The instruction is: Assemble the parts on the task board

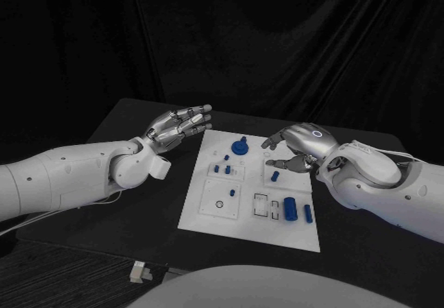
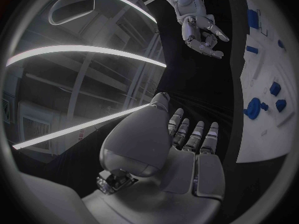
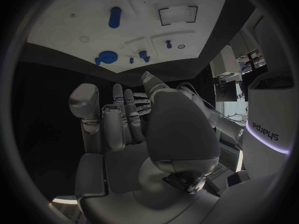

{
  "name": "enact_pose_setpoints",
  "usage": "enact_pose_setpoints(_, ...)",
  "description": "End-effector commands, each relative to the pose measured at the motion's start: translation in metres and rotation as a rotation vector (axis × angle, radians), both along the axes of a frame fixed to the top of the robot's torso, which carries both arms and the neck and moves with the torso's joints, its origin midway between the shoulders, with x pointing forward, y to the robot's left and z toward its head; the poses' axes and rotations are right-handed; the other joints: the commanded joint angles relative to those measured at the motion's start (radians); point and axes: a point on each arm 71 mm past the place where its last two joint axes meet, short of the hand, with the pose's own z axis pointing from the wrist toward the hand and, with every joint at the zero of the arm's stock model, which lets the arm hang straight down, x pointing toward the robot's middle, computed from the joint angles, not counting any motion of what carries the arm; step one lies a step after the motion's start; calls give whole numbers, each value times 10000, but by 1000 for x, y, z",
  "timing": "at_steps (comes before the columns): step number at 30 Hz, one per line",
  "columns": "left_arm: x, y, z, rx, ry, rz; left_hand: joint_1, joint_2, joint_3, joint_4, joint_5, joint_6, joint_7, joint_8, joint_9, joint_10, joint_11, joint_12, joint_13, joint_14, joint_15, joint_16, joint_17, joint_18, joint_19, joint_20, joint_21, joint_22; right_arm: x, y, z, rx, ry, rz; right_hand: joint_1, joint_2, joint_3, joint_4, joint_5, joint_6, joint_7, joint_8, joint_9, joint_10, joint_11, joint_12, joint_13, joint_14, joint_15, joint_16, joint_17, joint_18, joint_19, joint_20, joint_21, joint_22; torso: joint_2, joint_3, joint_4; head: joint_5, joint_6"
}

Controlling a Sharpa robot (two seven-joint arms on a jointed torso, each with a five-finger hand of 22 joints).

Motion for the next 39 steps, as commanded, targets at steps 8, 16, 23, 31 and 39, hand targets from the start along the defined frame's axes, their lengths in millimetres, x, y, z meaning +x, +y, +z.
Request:
enact_pose_setpoints(8,-1,-1,4,-498,-473,-5,167,-21,208,-237,232,37,40,120,28,-23,106,297,91,39,122,222,112,41,88,-10,109,106,12,-16,-28,-1538,1351,-1366,-280,-36,-454,390,-392,-98,-158,15,-19,-492,29,284,279,517,-53,-377,428,-374,42,-90,-116,1221,7,0,-8,-24,2)
enact_pose_setpoints(16,-2,-1,3,-515,-462,-14,170,-22,217,-242,236,33,45,119,27,-13,116,319,94,42,118,227,113,45,87,-10,109,87,15,-14,-42,-1778,1632,-1245,-249,-36,-498,531,-416,6,-136,43,-2,-547,30,311,298,550,-55,-327,475,-402,89,-91,29,1254,15,2,-3,-15,2)
enact_pose_setpoints(23,-2,-1,2,-516,-438,-16,171,-22,221,-243,238,26,47,118,27,-11,120,325,95,44,117,232,114,45,83,-10,107,70,13,-10,-54,-1835,1827,-1001,-218,-177,-639,865,-525,6,177,-39,-75,-621,50,295,266,574,-37,-322,447,-414,113,-79,78,1276,6,3,4,-3,2)
enact_pose_setpoints(31,-2,-1,0,-500,-385,-29,171,-22,221,-243,238,26,47,118,27,-11,120,325,95,44,117,232,114,45,83,-10,107,70,11,-8,-64,-1929,2046,-766,214,-21,-493,807,432,202,288,-13,-89,-618,52,300,239,560,-38,-367,361,-412,99,-80,44,1277,5,1,2,-11,2)
enact_pose_setpoints(39,-4,-1,-3,-516,-326,-42,172,-22,230,-246,242,28,51,118,27,-5,130,337,96,46,112,236,114,44,76,-10,104,45,10,-6,-70,-1676,2222,-596,843,144,70,304,2841,613,356,115,-15,-301,34,309,176,527,-65,-403,273,-402,59,-98,-36,1268,7,1,-4,-17,2)
